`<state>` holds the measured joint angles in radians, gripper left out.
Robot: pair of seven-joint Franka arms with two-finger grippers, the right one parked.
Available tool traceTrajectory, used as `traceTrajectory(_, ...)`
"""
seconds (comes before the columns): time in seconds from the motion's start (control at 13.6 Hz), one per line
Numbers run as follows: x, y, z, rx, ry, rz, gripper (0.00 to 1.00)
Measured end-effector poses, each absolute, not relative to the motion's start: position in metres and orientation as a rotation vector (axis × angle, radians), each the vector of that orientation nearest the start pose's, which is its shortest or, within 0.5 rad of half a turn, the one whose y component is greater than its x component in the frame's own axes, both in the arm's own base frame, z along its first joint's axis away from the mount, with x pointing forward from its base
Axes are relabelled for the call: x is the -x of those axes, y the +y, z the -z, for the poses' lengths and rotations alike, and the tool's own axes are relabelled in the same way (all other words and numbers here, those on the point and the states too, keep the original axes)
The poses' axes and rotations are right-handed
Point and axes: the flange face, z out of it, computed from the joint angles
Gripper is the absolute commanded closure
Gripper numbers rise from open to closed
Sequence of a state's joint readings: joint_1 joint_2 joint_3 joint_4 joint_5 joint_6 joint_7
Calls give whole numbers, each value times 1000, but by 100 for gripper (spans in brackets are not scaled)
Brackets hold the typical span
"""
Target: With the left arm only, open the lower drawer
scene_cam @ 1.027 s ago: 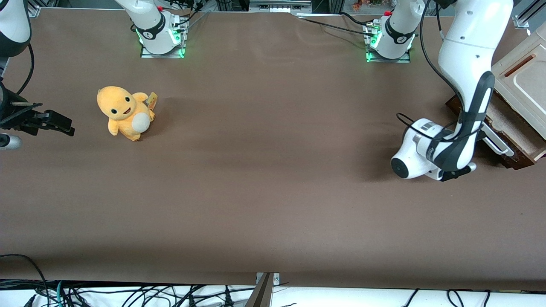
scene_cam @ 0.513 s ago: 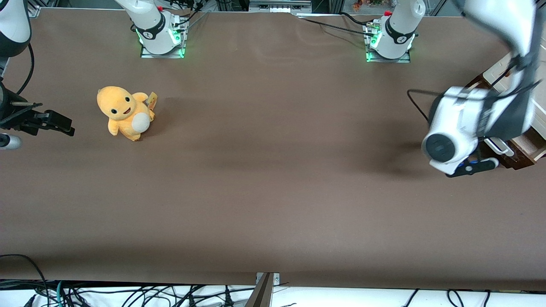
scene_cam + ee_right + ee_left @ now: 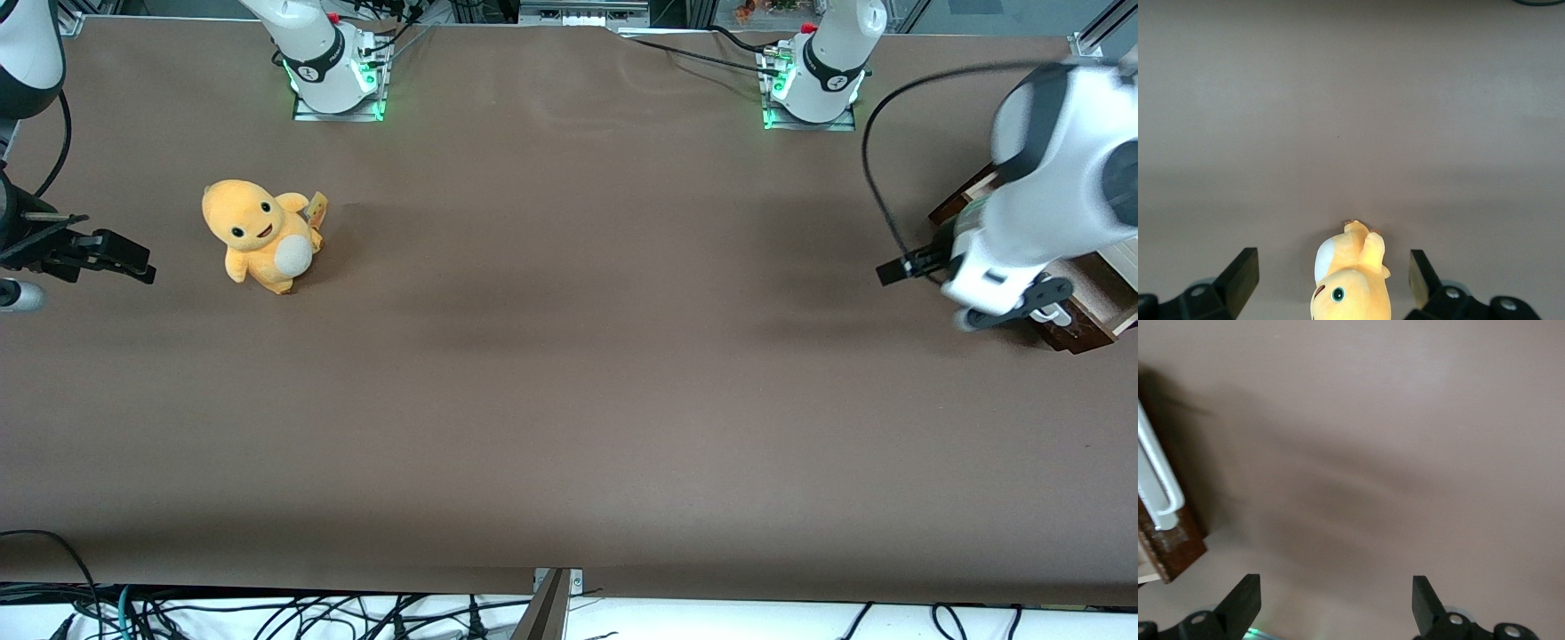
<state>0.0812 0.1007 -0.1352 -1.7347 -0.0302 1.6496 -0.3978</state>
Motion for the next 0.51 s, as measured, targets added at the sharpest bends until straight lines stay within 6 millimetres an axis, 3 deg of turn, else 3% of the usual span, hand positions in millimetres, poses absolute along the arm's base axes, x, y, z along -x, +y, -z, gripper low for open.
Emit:
traceTrajectory(0.22, -560, -15, -546, 3155, -435, -138, 0)
traceTrajectory(0.37, -561, -22, -566, 3174, -371, -34, 0)
traceTrajectory(0.51, -562, -40, -572, 3189, -250, -7, 0)
